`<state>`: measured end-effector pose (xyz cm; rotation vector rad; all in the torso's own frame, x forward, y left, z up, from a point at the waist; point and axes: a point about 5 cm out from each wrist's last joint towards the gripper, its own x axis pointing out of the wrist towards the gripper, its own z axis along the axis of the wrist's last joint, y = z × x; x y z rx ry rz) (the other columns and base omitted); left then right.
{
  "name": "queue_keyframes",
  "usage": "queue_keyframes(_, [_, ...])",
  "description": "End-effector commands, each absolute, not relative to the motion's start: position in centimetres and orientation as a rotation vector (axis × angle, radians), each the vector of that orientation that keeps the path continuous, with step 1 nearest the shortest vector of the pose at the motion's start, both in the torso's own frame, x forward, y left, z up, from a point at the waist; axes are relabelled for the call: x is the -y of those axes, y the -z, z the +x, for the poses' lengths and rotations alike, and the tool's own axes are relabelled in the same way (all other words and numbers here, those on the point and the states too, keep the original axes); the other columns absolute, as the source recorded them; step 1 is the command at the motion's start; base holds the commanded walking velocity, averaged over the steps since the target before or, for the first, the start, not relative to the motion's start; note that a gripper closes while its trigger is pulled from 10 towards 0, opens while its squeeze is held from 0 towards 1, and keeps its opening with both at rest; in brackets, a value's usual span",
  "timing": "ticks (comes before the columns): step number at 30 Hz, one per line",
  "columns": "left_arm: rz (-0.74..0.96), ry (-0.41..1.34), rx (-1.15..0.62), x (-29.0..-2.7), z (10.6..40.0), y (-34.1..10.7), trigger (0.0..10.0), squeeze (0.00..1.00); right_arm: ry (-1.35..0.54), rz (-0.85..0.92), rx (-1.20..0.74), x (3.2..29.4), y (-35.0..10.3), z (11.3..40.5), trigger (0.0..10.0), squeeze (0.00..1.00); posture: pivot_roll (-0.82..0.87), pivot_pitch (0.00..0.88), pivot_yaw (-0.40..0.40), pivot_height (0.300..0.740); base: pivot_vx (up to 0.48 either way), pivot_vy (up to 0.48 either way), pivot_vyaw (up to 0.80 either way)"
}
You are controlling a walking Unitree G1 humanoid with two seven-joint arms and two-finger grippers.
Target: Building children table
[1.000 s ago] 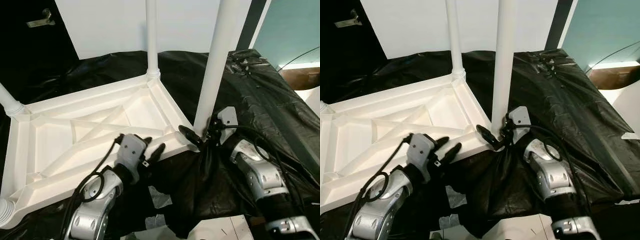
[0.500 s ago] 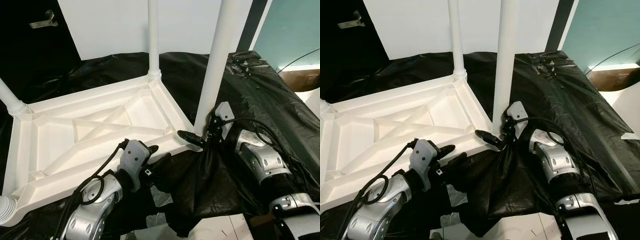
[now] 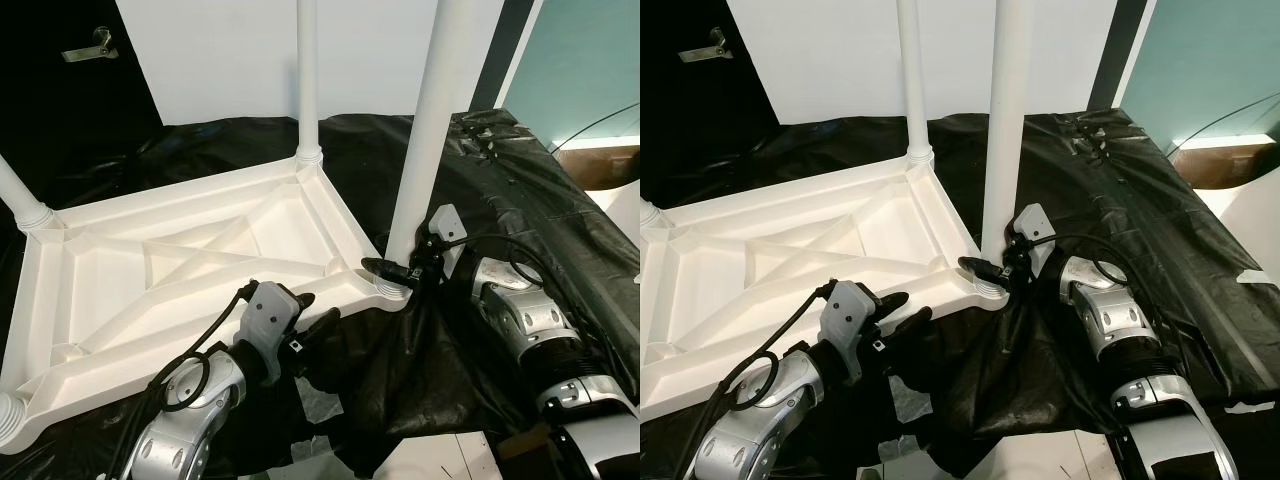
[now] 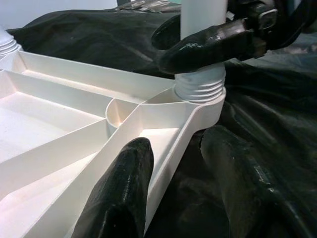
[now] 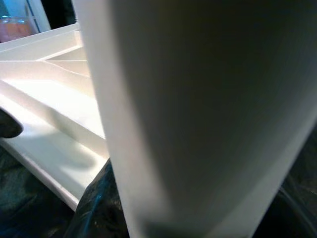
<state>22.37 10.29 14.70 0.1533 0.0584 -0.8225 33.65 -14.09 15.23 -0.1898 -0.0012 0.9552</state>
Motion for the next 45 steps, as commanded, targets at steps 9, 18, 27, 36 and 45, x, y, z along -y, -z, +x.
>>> queue_keyframes(9, [0.146,0.873,-0.081,-9.8,22.0,-14.4,10.0,0.0,-0.748,-0.147,-0.036,13.5,-13.5,33.0,10.0,0.0,0.11,0.003,-0.018,0.74,0.0,0.0,0.0])
queue_keyframes(18, [0.146,0.868,-0.097,-9.9,22.0,-14.3,10.0,0.0,-0.452,-0.037,-0.095,11.4,-11.4,31.6,10.0,0.0,0.11,0.009,-0.02,0.74,0.0,0.0,0.0])
queue_keyframes(27, [0.137,0.866,-0.102,-9.8,21.9,-14.3,10.0,0.0,-0.295,0.015,-0.113,10.1,-10.9,30.6,10.0,0.0,0.11,0.013,-0.022,0.74,0.0,0.0,0.0])
queue_keyframes(36, [0.145,0.861,-0.105,-10.0,21.9,-14.2,10.0,0.0,-0.31,0.037,-0.104,9.7,-11.4,30.4,10.0,0.82,0.11,0.015,-0.024,0.74,0.0,0.0,0.0])
queue_keyframes(45, [0.145,0.852,-0.106,-9.9,22.1,-14.3,10.0,0.0,-0.477,0.014,-0.002,11.2,-13.4,31.0,10.0,1.0,0.11,0.018,-0.018,0.74,0.0,0.0,0.0])
